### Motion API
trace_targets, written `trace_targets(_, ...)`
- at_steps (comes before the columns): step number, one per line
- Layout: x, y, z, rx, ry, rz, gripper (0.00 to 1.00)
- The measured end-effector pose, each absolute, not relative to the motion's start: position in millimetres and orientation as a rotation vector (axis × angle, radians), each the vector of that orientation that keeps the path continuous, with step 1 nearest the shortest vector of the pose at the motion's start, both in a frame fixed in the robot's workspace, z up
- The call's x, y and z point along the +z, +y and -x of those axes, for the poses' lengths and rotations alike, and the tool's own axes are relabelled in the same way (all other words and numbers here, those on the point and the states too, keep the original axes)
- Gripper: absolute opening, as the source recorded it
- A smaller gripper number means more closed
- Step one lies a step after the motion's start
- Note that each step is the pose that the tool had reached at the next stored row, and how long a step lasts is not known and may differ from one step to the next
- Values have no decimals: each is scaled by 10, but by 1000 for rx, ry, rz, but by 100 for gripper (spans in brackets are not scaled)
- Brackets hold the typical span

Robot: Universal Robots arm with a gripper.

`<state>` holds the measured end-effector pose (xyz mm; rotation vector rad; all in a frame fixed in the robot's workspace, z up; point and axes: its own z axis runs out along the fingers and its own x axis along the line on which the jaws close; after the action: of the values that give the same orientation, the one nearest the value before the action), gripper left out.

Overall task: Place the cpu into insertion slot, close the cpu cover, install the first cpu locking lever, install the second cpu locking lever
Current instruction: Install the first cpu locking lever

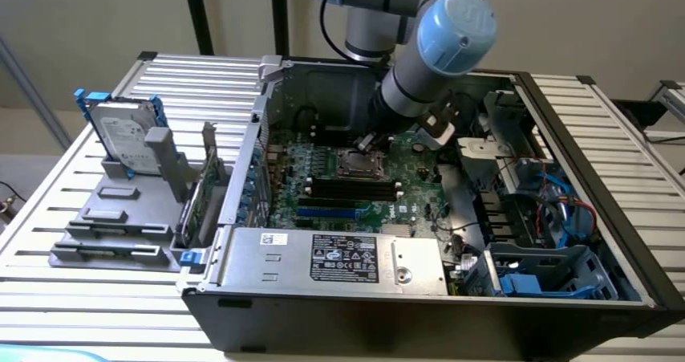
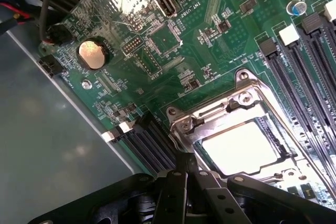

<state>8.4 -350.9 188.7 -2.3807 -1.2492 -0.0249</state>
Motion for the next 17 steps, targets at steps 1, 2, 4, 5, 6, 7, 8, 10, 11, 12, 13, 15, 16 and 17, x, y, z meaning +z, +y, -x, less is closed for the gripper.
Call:
trace_targets(1, 1887, -3510, -86, -24, -1252, 2379, 11)
trace_targets(2, 1886, -3510, -85, -24, -1253, 2379, 11)
trace_targets(4, 1885, -3512, -83, -23, -1256, 2376, 11)
trace_targets(5, 1885, -3514, -75, -23, -1259, 2375, 11)
trace_targets(6, 1887, -3517, -60, -22, -1261, 2374, 11)
trace_targets(7, 1887, -3518, -39, -21, -1263, 2373, 11)
trace_targets(8, 1887, -3519, -13, -20, -1265, 2372, 11)
trace_targets(10, 1893, -3520, 34, -20, -1267, 2371, 11)
trace_targets(11, 1901, -3520, 49, -20, -1267, 2370, 11)
trace_targets(12, 1914, -3519, 59, -21, -1267, 2370, 11)
trace_targets(13, 1931, -3519, 70, -21, -1267, 2369, 11)
trace_targets(15, 1961, -3519, 84, -23, -1267, 2367, 11)
trace_targets(16, 1968, -3519, 89, -23, -1266, 2366, 11)
trace_targets(17, 1970, -3519, 91, -24, -1266, 2365, 11)
